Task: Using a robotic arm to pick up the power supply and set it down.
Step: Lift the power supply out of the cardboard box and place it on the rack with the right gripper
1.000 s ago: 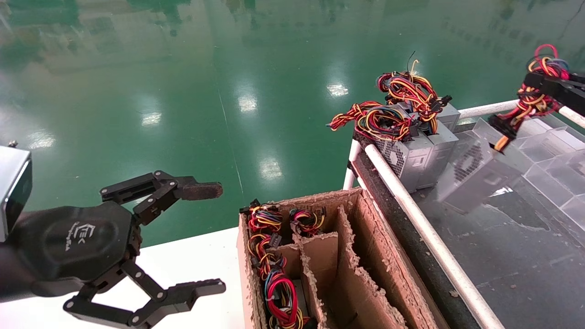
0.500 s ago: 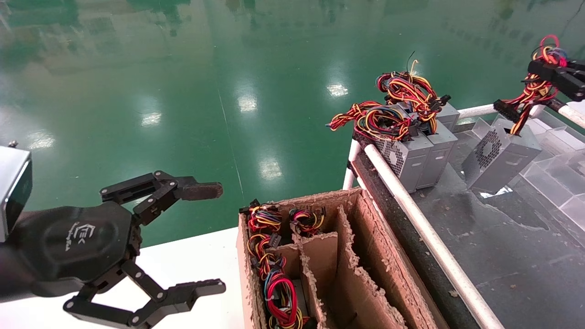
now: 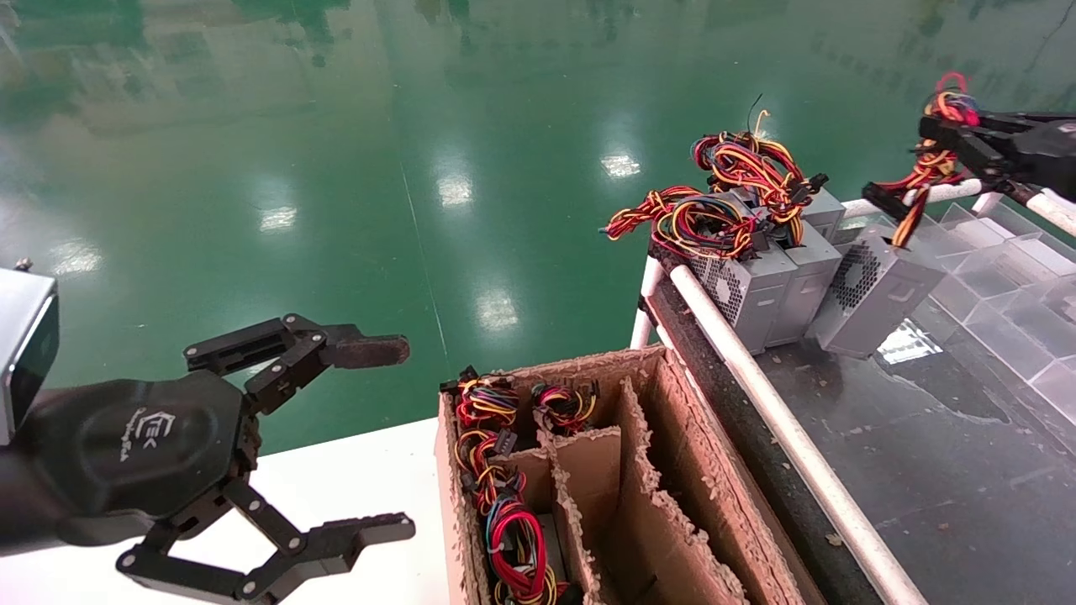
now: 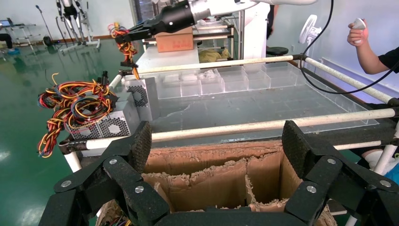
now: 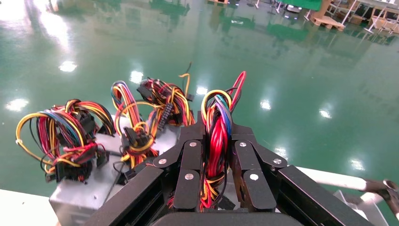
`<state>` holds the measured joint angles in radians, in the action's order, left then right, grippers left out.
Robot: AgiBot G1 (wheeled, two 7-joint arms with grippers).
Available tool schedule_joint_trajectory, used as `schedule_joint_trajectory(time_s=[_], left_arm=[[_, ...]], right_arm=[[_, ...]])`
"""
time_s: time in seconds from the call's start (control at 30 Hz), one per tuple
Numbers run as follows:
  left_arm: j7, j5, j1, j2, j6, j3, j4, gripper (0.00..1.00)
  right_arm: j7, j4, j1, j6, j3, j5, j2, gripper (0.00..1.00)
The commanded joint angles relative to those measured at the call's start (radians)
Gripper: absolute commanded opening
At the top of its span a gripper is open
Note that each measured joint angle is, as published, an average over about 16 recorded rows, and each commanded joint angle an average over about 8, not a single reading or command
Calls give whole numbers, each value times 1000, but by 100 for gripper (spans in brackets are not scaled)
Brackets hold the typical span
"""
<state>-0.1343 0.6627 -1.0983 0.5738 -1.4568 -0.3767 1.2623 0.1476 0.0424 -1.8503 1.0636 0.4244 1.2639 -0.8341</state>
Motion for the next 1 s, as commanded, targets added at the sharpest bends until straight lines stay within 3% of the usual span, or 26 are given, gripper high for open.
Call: schedule_joint_trajectory(time_s=[0.03,0.63,0.67,0.9,0.93,1.0], left_arm=[[0,0,0,0,0,0,0,100],[0,0,0,0,0,0,0,100],[0,0,0,0,0,0,0,100],[0,0,0,0,0,0,0,100],[0,0,0,0,0,0,0,100],[0,0,0,0,0,0,0,100]], right_arm=[[2,-6,-3,-14,1,2,-18,0],[83,-4,-21,-93,35,51,-148,0],[88,-5,-20,-94,36,52,-151,6],[111,-17,-12,-99,35,51,-160,94],[114,-18,-11,-99,34,49,-160,100],[118,-21,-9,-97,32,46,-159,100]])
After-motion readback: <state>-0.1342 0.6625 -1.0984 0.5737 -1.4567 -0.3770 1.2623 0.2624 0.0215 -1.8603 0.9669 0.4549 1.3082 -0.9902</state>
